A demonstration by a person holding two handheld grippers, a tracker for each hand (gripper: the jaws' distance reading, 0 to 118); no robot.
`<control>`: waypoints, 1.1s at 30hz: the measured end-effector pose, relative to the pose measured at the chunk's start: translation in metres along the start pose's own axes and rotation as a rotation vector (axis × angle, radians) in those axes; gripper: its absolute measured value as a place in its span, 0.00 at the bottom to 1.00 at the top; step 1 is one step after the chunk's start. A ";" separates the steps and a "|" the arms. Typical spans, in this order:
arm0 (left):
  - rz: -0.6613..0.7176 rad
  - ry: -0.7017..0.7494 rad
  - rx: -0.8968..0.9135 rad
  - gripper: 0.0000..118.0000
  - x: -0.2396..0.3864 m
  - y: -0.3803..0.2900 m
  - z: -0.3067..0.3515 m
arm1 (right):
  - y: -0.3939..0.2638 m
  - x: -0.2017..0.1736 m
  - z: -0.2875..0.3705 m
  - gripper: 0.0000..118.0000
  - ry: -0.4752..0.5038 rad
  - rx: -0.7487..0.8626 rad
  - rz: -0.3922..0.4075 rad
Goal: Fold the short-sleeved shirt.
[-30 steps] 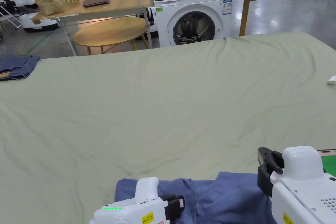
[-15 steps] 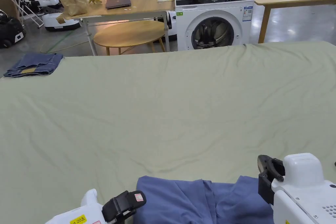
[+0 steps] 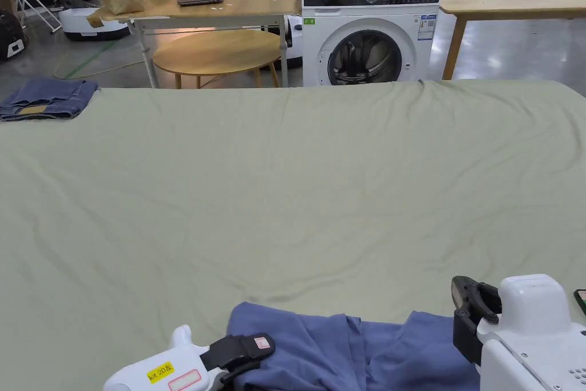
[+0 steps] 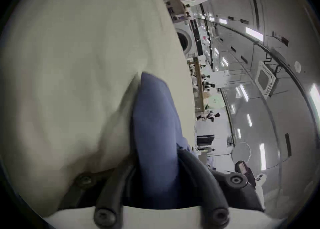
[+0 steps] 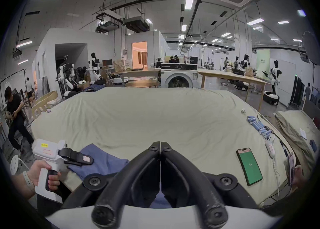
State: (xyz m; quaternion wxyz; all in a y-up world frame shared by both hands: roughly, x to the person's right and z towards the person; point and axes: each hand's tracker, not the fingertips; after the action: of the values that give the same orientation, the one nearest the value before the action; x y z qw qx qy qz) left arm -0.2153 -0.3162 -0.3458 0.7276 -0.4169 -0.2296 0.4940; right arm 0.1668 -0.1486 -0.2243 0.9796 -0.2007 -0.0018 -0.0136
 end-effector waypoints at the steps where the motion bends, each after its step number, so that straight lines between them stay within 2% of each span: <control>1: -0.018 0.022 0.034 0.11 0.003 0.003 0.010 | 0.000 0.000 -0.001 0.00 -0.004 -0.002 0.001; 3: -0.049 0.059 0.093 0.11 0.007 0.014 0.034 | 0.001 -0.002 -0.001 0.00 -0.007 -0.002 0.002; 5: -0.157 0.186 0.135 0.11 0.014 0.027 0.060 | 0.003 -0.005 0.000 0.00 -0.005 0.002 0.006; 9: -0.333 0.348 0.215 0.11 0.032 0.045 0.106 | 0.003 -0.013 -0.003 0.00 0.005 0.005 0.016; 12: -0.504 0.438 0.208 0.11 0.066 0.034 0.106 | 0.003 -0.018 -0.003 0.00 0.013 0.006 0.021; 15: -0.758 0.475 0.170 0.11 0.118 -0.004 0.079 | 0.002 -0.018 -0.001 0.00 0.015 0.005 0.029; 19: -1.072 0.485 0.050 0.11 0.170 -0.072 0.007 | -0.002 -0.011 0.007 0.00 0.005 0.005 0.035; 21: -1.219 0.524 -0.019 0.11 0.179 -0.110 -0.037 | -0.006 -0.004 0.012 0.00 0.002 0.002 0.029; 23: -1.310 0.556 -0.115 0.11 0.176 -0.139 -0.077 | -0.011 0.005 0.016 0.00 -0.007 -0.002 0.017; 25: -1.384 0.673 -0.162 0.11 0.162 -0.157 -0.110 | -0.018 0.014 0.019 0.00 -0.025 -0.011 0.003; 26: -1.412 0.706 -0.167 0.14 0.156 -0.162 -0.120 | -0.020 0.018 0.020 0.00 -0.029 -0.016 -0.003; 28: -1.302 0.647 -0.182 0.49 0.152 -0.154 -0.119 | -0.024 0.025 0.022 0.00 -0.030 -0.023 -0.012; 29: -1.209 0.562 -0.188 0.67 0.158 -0.149 -0.111 | -0.026 0.028 0.023 0.00 -0.031 -0.024 -0.012; 30: -1.145 0.476 -0.161 0.79 0.167 -0.143 -0.099 | -0.027 0.031 0.023 0.00 -0.032 -0.024 -0.010; 33: -0.952 0.218 -0.071 0.80 0.195 -0.113 -0.051 | -0.028 0.040 0.021 0.00 -0.024 -0.026 -0.030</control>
State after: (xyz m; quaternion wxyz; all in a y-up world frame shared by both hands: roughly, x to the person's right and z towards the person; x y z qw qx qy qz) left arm -0.0386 -0.1769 -0.2941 0.8779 -0.3392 -0.3339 0.0518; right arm 0.2055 -0.1673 -0.1939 0.9765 -0.2134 -0.0166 -0.0259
